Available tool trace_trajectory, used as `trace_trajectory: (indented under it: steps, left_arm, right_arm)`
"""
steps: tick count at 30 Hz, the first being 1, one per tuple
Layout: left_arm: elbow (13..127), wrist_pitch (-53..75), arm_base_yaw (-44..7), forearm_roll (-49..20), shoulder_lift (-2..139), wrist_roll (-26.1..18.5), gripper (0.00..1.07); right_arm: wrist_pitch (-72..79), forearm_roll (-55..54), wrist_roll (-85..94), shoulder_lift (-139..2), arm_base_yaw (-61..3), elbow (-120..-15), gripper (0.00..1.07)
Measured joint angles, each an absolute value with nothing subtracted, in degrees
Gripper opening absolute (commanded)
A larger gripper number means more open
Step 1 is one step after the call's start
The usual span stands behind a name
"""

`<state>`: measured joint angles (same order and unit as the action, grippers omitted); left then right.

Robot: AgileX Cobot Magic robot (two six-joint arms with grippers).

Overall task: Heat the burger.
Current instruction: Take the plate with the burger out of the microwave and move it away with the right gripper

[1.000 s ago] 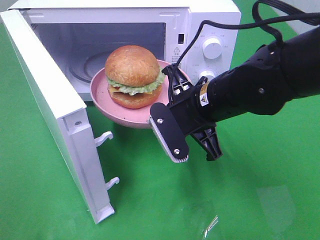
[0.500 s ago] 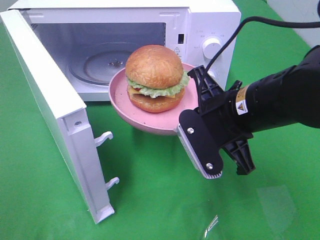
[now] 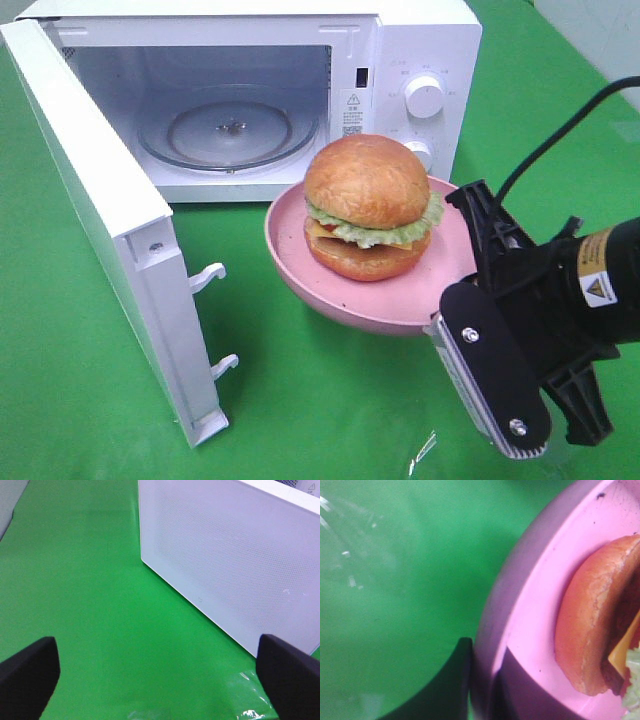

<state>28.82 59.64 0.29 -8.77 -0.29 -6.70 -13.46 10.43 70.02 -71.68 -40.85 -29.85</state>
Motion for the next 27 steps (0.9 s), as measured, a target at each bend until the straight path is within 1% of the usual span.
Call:
trace_trajectory:
  steps: [3,7,9,10,11,14,17,22,23,24,25,26,27]
  left_arm:
    - [28.8,59.6,0.3,-8.8,-0.3,-6.7,1.0]
    - [28.8,59.6,0.3,-8.8,-0.3,-6.7,1.0]
    - [28.8,59.6,0.3,-8.8,-0.3,-6.7,1.0]
    - [28.8,59.6,0.3,-8.8,-0.3,-6.7,1.0]
    - [28.8,59.6,0.3,-8.8,-0.3,-6.7,1.0]
    - [28.8,59.6,0.3,-8.8,-0.3,-6.7,1.0]
    - [28.8,59.6,0.3,-8.8,-0.3,-6.7,1.0]
    - [28.8,59.6,0.3,-8.8,-0.3,-6.7,1.0]
    - [28.8,59.6,0.3,-8.8,-0.3,-6.7,1.0]
    - [28.8,59.6,0.3,-8.8,-0.3,-6.7,1.0]
    - [28.8,59.6,0.3,-8.8,-0.3,-6.7,1.0]
    - [28.8,59.6,0.3,-8.8,-0.3,-6.7,1.0]
    - [28.8,59.6,0.3,-8.8,-0.3,-6.7,1.0]
  right_arm:
    - [-15.2,11.2,67.9,-70.1,-40.9,-28.8,0.0]
    - [-19.1,15.4,61.8,-67.1,-40.9,-27.8,0.0]
    - [-23.4,21.7,52.5,-64.5,-40.9,-27.8,0.0]
    - [-23.4,21.7,52.5,-64.5,-40.9,-27.8,0.0]
    - [-25.7,24.6,48.0,-63.5,-40.9,-27.8,0.0]
    - [-26.7,25.7,46.0,-63.1,-40.9,-27.8,0.0]
    - [-31.2,29.3,37.5,-62.9,-40.9,-27.8,0.0]
    - [-34.3,31.8,30.4,-62.9,-40.9,-27.8,0.0]
    - [-35.9,33.3,26.1,-62.9,-40.9,-27.8,0.0]
    - [-35.9,33.3,26.1,-62.9,-40.9,-27.8,0.0]
    - [-38.1,35.0,21.1,-62.9,-40.9,-27.8,0.0]
    - [-38.1,35.0,21.1,-62.9,-40.9,-27.8,0.0]
    - [-40.6,36.4,16.2,-62.9,-40.9,-27.8,0.0]
